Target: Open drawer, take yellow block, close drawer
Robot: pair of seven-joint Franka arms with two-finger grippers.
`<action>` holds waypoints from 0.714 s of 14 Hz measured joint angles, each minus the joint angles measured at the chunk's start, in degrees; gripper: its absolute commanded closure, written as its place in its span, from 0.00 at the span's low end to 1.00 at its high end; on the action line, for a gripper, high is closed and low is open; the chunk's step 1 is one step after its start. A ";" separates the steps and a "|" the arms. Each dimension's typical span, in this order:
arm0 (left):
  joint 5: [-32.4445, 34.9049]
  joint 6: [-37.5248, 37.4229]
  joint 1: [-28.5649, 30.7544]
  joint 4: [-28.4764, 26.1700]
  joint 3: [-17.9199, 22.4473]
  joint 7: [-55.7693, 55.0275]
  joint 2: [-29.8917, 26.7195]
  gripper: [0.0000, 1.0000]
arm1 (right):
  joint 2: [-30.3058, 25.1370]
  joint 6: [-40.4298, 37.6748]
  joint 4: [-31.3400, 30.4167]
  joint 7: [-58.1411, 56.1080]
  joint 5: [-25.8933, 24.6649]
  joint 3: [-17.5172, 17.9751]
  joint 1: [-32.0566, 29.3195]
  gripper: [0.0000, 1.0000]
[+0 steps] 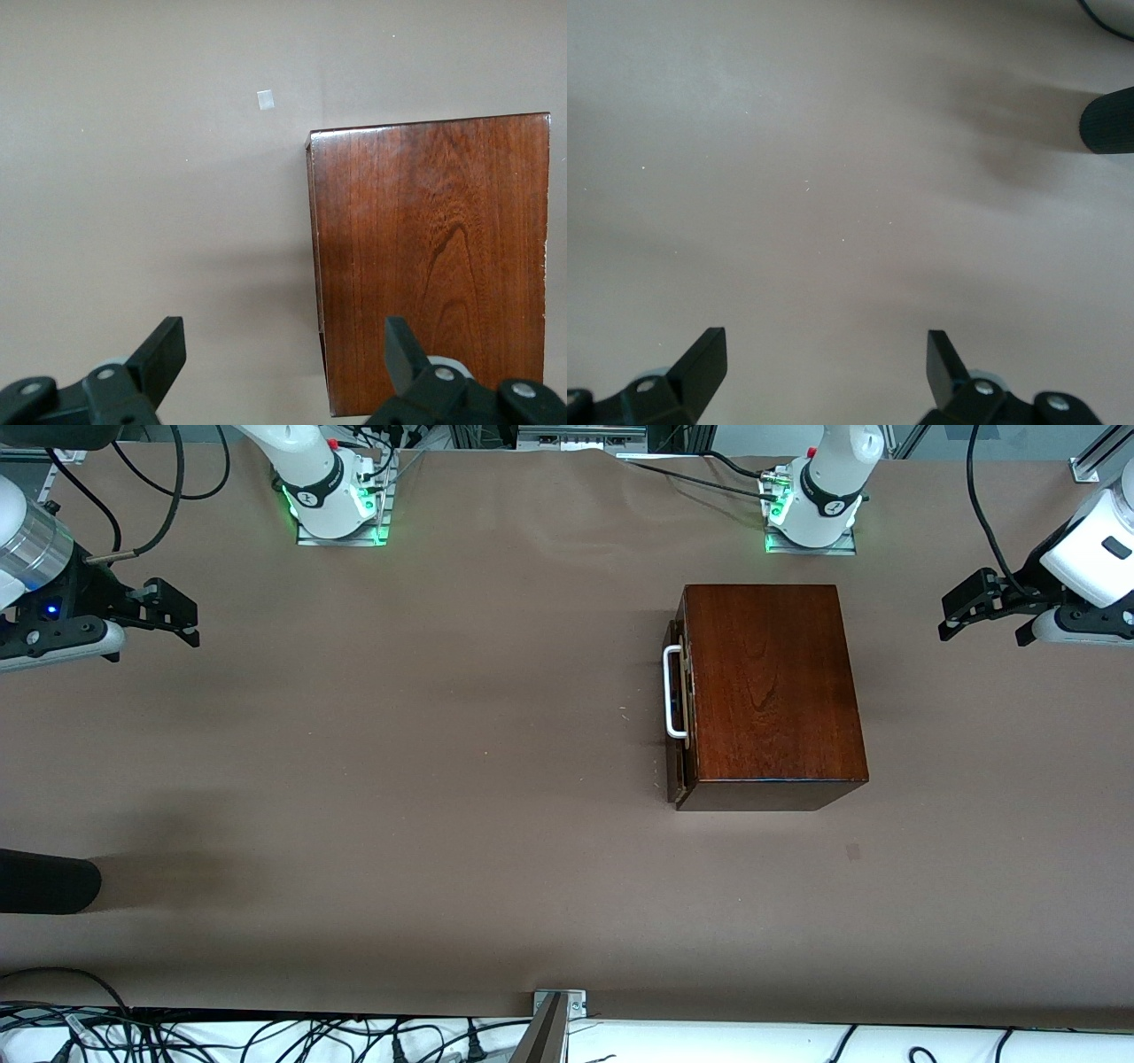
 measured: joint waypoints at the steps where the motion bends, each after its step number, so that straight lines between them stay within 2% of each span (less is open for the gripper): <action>1: 0.00 -0.46 -0.03 0.00 -0.02 0.03 0.01 0.00 | 0.00 0.00 0.00 0.00 0.00 0.00 0.00 0.00; 10: 0.00 -2.18 -0.45 0.00 -1.22 0.20 0.66 0.00 | 0.01 -0.01 0.00 0.00 0.00 0.00 0.00 0.00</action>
